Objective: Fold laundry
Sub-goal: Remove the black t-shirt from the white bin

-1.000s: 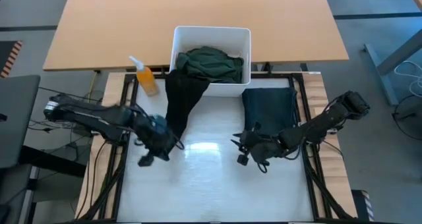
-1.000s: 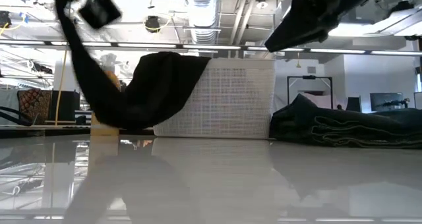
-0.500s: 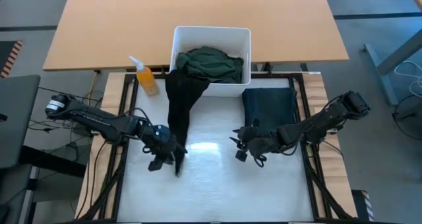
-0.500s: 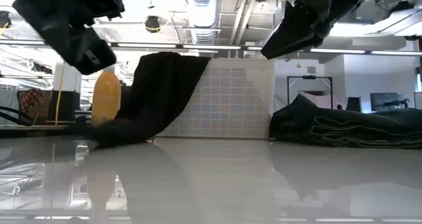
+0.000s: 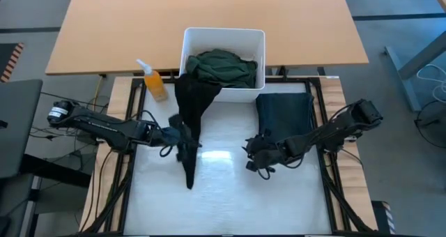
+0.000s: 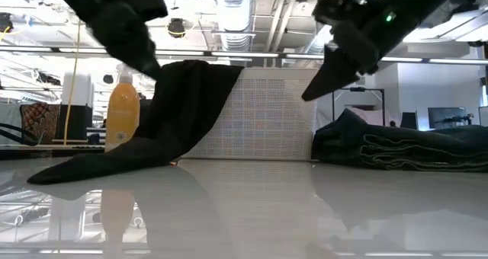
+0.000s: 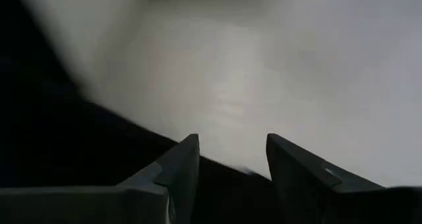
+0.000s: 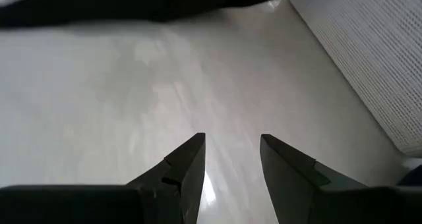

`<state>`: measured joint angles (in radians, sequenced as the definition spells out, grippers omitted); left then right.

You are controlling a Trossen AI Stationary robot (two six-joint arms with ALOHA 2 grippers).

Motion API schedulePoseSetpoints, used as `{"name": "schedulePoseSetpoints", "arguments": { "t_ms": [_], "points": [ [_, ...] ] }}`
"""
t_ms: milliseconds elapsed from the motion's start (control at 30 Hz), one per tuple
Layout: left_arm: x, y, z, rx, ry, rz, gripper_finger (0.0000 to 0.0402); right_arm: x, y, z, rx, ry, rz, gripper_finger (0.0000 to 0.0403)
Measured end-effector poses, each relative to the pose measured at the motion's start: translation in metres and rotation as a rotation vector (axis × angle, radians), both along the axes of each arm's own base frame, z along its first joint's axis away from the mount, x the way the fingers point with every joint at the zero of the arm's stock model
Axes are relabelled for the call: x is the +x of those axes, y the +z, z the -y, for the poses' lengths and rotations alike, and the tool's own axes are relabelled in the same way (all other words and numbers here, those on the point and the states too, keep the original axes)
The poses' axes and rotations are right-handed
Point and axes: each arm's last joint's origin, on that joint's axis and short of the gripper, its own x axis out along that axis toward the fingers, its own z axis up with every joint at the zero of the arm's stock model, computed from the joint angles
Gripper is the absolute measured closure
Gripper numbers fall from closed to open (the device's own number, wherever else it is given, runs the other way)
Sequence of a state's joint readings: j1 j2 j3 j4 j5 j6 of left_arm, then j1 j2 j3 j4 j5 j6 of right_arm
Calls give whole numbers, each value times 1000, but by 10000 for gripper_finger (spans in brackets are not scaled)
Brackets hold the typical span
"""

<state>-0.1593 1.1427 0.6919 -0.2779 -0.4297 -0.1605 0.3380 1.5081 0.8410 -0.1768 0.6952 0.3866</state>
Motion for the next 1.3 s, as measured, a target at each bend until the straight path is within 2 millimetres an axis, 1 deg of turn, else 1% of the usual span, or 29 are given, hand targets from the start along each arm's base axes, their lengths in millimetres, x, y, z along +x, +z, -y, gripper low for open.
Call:
{"name": "schedulePoseSetpoints", "arguments": {
  "t_ms": [67,133,233,333,500,667,733,833,900,967,1067,1100,1133,1200,1267,1300],
  "points": [
    [-1,2,-4,109,124,24,235,3,-5,2,8,-4,-12,229],
    [-3,3,-8,164,262,48,235,5,-9,3,15,-1,-25,229],
    [-8,1,-11,164,427,86,235,8,-13,0,26,11,-22,229],
    [-13,-5,-13,132,538,118,235,10,-16,-1,27,18,-21,229],
    [-16,-18,-18,116,614,135,235,11,-16,3,24,7,-26,229],
    [-9,-32,-28,89,608,164,235,11,-15,4,16,13,-27,229],
    [-5,-39,-33,75,604,148,235,11,-15,4,17,15,-26,229],
    [-1,-46,-42,124,649,123,237,11,-14,3,18,15,-21,229],
    [0,-48,-45,166,679,116,252,11,-14,3,18,17,-22,229],
    [2,-47,-47,177,672,118,285,10,-14,1,19,24,-22,229],
    [5,-42,-47,181,621,116,368,10,-14,0,26,33,-27,229],
    [6,-37,-45,186,602,124,384,10,-15,0,33,41,-31,229],
    [8,-31,-43,194,582,136,389,10,-15,0,36,44,-33,229],
    [13,-10,-36,199,529,185,396,10,-15,0,34,45,-39,229],
    [17,17,-26,178,437,243,399,10,-15,0,36,47,-42,229],
    [18,34,-20,162,367,282,400,10,-15,0,37,48,-43,229]
  ]
}}
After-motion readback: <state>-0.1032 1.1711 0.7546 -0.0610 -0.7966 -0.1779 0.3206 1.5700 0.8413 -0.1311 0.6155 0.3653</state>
